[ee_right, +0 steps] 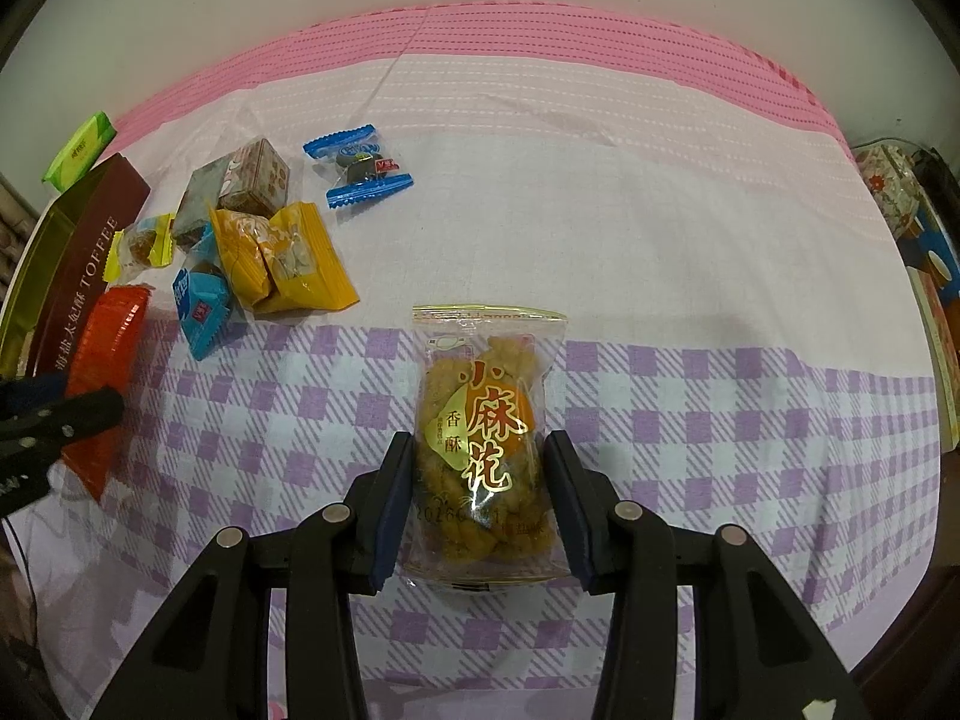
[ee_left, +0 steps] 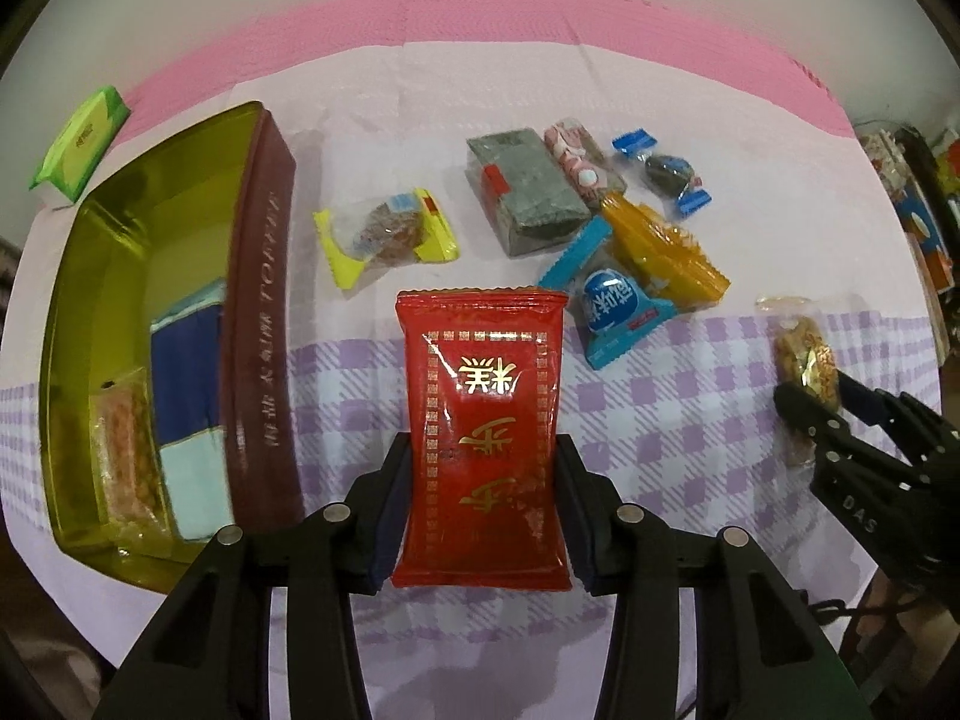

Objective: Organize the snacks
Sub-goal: 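Carry the red packet into the tin with the left gripper and release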

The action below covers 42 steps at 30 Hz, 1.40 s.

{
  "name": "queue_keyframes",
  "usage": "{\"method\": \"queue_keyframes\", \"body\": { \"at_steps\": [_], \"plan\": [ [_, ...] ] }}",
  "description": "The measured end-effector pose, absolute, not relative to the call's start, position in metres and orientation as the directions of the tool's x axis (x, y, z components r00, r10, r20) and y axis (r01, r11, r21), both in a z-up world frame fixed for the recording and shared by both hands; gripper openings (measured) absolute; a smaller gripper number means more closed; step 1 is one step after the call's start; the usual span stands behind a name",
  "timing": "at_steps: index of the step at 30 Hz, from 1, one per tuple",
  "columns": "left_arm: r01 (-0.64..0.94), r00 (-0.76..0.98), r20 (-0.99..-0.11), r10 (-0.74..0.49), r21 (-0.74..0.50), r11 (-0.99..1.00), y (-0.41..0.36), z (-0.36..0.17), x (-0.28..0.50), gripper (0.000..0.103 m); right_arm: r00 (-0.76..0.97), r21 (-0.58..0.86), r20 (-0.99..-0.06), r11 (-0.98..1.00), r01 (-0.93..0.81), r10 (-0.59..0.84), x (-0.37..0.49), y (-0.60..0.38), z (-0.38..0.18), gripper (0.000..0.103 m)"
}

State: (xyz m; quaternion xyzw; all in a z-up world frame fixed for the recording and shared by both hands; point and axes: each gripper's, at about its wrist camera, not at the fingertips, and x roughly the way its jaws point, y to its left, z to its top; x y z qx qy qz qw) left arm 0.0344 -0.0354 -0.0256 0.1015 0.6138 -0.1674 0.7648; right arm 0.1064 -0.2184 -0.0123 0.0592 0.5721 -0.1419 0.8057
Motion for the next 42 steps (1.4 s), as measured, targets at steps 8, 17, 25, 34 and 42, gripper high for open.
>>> {"method": "queue_keyframes", "body": {
  "at_steps": [8, 17, 25, 34, 42],
  "plan": [
    [0.357, 0.257, -0.953, -0.162, -0.063, 0.932, 0.001, 0.019, 0.041, 0.045, 0.304, -0.070, -0.938, 0.951, 0.302, -0.165, 0.107, -0.218, -0.013, 0.043],
    [0.254, 0.317, -0.946, -0.069, 0.015, 0.967, 0.057, 0.025, 0.077, 0.045, 0.300, -0.076, -0.938, 0.948, 0.311, -0.173, 0.107, -0.218, -0.013, 0.043],
    [0.175, 0.310, -0.950, 0.031, 0.089, 0.981, 0.108, 0.008, 0.092, 0.045, 0.298, -0.080, -0.938, 0.945, 0.316, -0.179, 0.109, -0.217, -0.013, 0.043],
    [0.129, 0.282, -0.956, 0.086, 0.126, 0.984, 0.133, -0.015, 0.098, 0.045, 0.296, -0.082, -0.937, 0.941, 0.328, -0.185, 0.113, -0.217, -0.014, 0.043],
    [0.130, 0.272, -0.957, 0.105, 0.144, 0.981, 0.142, -0.026, 0.100, 0.045, 0.293, -0.085, -0.937, 0.938, 0.337, -0.191, 0.116, -0.216, -0.015, 0.043]
  ]
}}
